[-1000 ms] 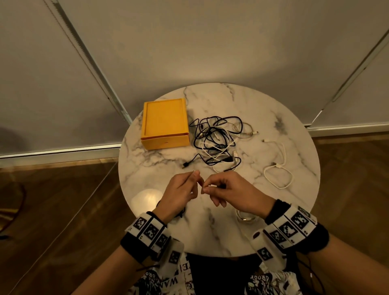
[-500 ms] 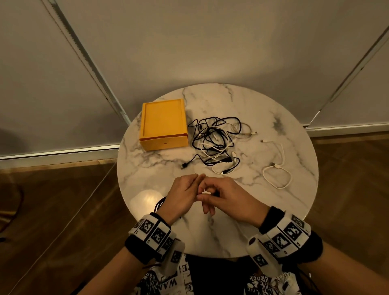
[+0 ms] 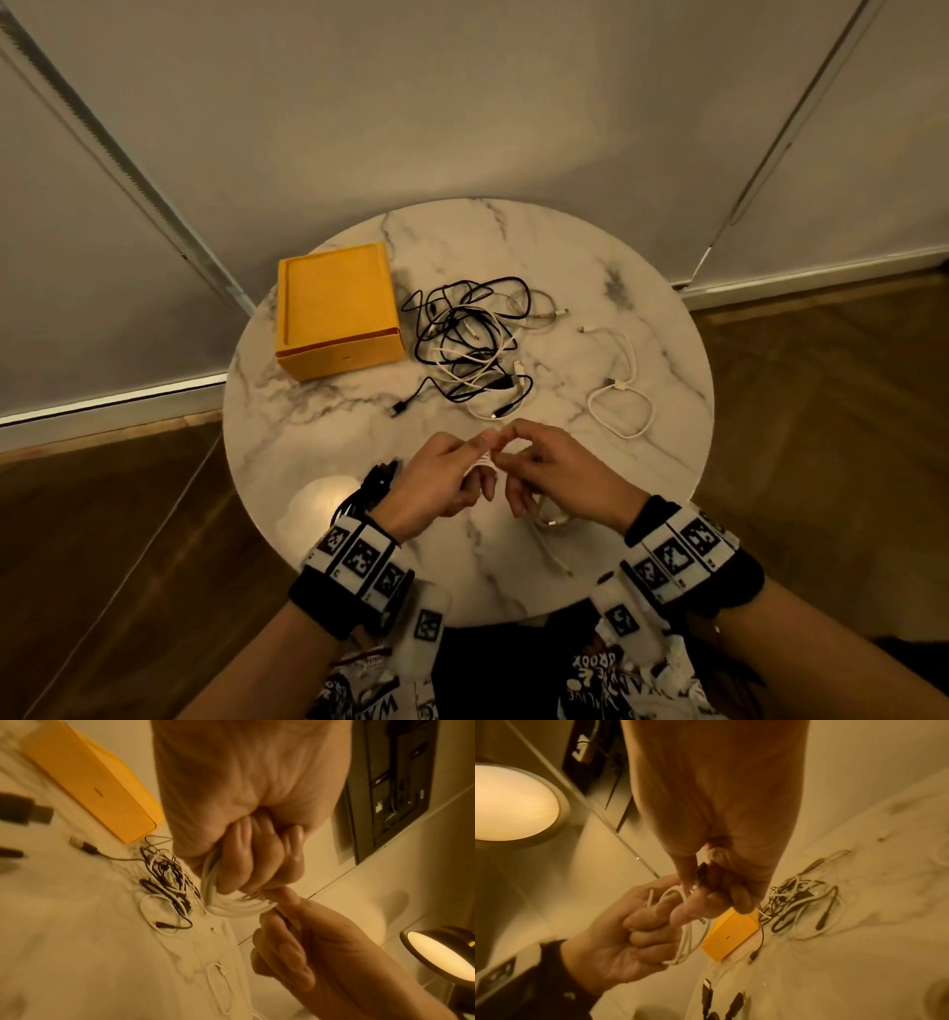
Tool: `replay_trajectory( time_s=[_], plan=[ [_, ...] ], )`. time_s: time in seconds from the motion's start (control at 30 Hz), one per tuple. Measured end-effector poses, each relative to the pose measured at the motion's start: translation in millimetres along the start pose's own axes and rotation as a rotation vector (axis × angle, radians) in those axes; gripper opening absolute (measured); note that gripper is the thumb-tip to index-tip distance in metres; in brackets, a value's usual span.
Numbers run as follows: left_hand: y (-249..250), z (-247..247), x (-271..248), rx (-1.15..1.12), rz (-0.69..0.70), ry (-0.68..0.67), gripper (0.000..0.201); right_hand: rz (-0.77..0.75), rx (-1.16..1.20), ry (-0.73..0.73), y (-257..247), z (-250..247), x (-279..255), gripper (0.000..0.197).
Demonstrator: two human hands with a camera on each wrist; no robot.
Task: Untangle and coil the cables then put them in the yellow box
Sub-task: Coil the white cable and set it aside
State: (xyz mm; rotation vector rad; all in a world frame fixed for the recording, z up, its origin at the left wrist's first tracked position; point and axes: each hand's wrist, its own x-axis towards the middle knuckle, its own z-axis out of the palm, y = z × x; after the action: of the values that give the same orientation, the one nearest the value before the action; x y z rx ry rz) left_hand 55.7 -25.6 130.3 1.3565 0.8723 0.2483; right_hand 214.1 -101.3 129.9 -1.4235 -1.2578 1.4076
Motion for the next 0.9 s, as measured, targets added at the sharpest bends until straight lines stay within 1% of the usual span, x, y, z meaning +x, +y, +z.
replay_trajectory(
  time_s=[0.07, 0.17, 0.23, 0.3, 0.4, 0.53, 0.6, 0.7, 0.73, 0.8, 0.9],
  plan=[
    [-4.6, 5.1, 9.8, -0.052, -0.021, 0.005, 0.064, 0.036, 0.053, -0.058, 2.1, -8.8, -4.1, 0.019],
    [-9.2, 21.5, 31.3, -0.155, -0.108, 0.014, 0.062, 0.076, 0.020, -0.054, 12.7, -29.1, -10.9, 0.014],
    [-13.0, 33.2, 45.2, -0.187, -0.150, 0.089, 0.058, 0.113, -0.003, -0.065, 24.3, -36.2, -15.0, 0.014],
    [-22.3, 46.8, 63.4, -0.093, -0.111, 0.163, 0.055, 0.146, -0.014, -0.048, 37.4, -37.5, -18.6, 0.021],
    [-40.2, 62.9, 87.4, 0.177, -0.001, 0.223, 0.052, 0.182, 0.052, 0.019, 51.5, -39.0, -21.4, 0.023],
    [-53.9, 77.9, 102.1, 0.401, 0.057, 0.291, 0.048, 0.260, 0.083, 0.096, 71.0, -44.2, -24.7, 0.029],
    [-59.2, 88.6, 105.1, 0.434, 0.049, 0.277, 0.045, 0.287, 0.044, 0.151, 81.5, -45.8, -26.5, 0.033],
    [-70.5, 97.1, 106.5, 0.387, -0.042, 0.228, 0.045, 0.340, -0.004, 0.181, 95.7, -51.0, -26.8, 0.040],
    [-75.3, 96.6, 106.0, 0.380, -0.048, 0.218, 0.044, 0.369, 0.010, 0.187, 101.2, -52.8, -26.9, 0.040],
    [-83.2, 93.9, 102.8, 0.394, 0.002, 0.211, 0.036, 0.421, 0.040, 0.197, 111.6, -55.8, -27.7, 0.039],
    [-88.3, 86.8, 93.5, 0.428, 0.144, 0.179, 0.013, 0.454, 0.035, 0.212, 119.1, -56.4, -24.9, 0.038]
  ],
)
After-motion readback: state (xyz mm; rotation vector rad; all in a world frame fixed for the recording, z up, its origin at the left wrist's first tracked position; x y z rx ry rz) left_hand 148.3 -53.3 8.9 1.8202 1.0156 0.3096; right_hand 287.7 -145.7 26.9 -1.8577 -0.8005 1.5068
